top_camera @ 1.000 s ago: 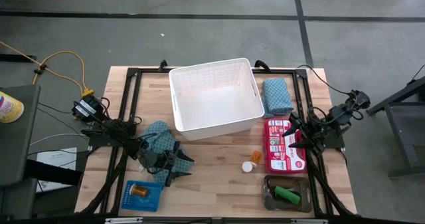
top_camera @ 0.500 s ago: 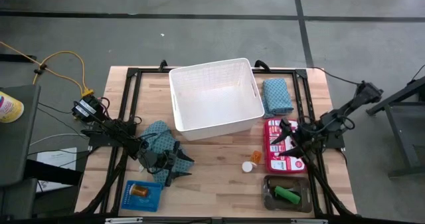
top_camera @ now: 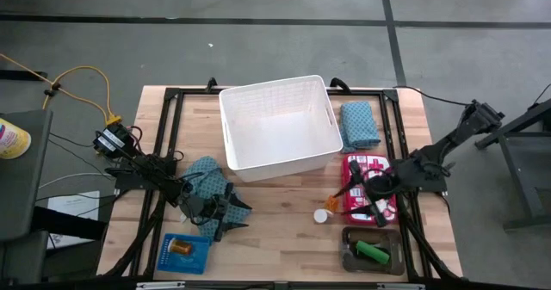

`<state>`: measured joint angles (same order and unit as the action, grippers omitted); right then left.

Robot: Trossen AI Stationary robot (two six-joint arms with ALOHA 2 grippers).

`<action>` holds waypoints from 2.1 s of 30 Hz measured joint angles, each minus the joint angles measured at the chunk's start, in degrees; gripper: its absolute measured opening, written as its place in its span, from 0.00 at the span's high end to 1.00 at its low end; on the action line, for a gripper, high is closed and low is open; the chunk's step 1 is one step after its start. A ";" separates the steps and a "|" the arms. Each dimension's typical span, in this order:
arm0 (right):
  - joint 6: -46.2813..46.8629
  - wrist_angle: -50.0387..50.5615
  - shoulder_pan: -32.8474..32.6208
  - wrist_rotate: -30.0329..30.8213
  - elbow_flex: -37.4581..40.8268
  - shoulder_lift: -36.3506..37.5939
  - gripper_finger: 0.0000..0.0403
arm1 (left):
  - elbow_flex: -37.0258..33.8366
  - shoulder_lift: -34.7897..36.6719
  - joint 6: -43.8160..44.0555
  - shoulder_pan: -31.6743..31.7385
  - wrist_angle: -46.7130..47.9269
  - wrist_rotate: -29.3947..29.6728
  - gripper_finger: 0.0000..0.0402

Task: Pick & place medical supplies in basket/bin
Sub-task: Put the bottom orange pill bottle into the blue bin

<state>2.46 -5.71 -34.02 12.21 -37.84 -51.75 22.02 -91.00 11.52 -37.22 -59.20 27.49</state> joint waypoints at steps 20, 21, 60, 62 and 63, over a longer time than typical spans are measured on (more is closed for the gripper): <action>2.33 5.52 0.81 2.81 -6.26 -24.01 0.48 | 0.00 0.00 0.00 0.01 0.01 0.00 0.37; 2.44 6.04 0.81 2.86 -6.26 -24.64 0.48 | 0.00 0.00 -0.01 0.01 0.01 -0.01 0.37; 17.01 16.87 3.19 -2.08 -6.26 -32.22 0.33 | 0.00 0.00 0.01 0.01 -0.01 0.00 0.37; 17.47 17.78 3.19 -2.05 -6.26 -32.22 0.33 | 0.00 0.00 0.01 0.01 0.00 -0.02 0.37; 17.48 18.31 3.11 -1.95 -6.26 -32.22 0.33 | 0.00 0.00 0.01 0.01 -0.01 0.00 0.37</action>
<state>19.94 12.60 -30.91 10.26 -44.10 -83.96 22.02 -91.00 11.53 -37.21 -59.21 27.48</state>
